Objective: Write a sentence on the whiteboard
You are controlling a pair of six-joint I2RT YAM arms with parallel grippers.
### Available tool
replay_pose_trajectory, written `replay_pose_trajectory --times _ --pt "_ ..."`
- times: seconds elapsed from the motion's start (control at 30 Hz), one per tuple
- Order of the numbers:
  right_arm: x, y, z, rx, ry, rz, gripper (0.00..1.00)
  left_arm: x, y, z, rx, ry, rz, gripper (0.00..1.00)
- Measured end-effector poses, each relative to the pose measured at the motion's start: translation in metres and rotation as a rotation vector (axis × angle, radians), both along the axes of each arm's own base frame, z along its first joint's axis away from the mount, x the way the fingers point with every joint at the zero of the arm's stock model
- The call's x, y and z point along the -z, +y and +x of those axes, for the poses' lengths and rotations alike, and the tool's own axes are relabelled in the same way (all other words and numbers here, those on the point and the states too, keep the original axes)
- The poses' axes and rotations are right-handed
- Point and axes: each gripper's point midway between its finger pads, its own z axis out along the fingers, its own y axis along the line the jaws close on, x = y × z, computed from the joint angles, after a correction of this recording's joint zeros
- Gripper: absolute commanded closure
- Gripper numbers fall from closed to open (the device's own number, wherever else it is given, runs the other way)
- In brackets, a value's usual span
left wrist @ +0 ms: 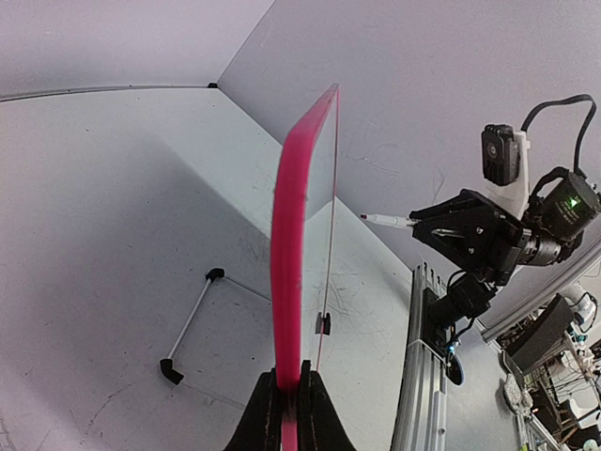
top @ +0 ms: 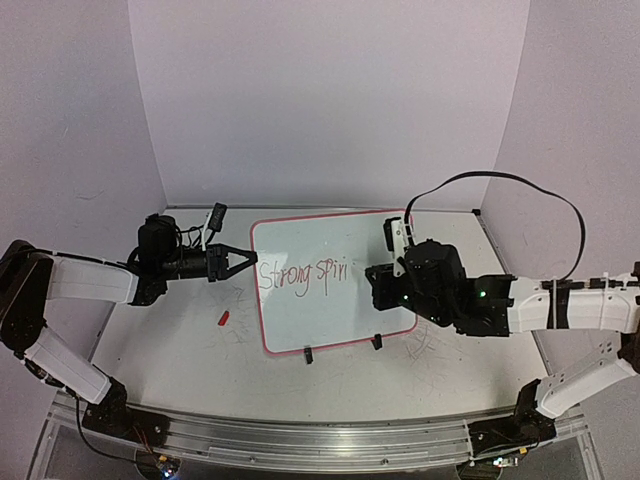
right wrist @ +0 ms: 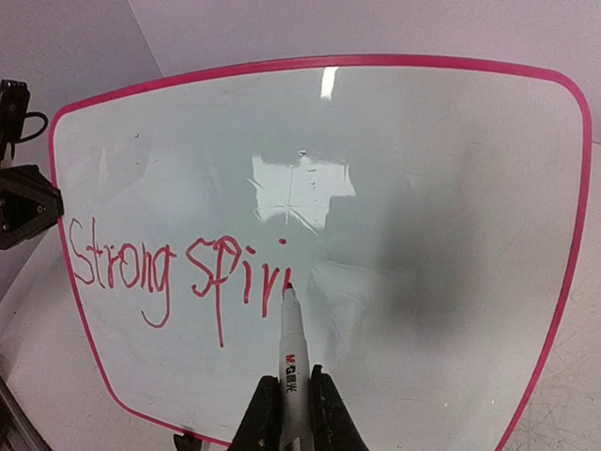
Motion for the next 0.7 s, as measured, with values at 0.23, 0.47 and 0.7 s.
replay_pose_trajectory --times 0.23,0.47,0.7 --pt "0.012 0.002 0.003 -0.005 0.006 -0.047 1.0 0.0 0.0 0.0 -0.001 0.0 0.0 1.0" --pt "0.008 0.001 0.012 0.008 -0.002 -0.046 1.0 0.0 0.0 0.0 -0.004 0.0 0.001 1.0" --pt "0.009 0.005 0.016 0.005 -0.008 -0.063 1.0 0.0 0.0 0.001 -0.005 -0.001 0.001 1.0"
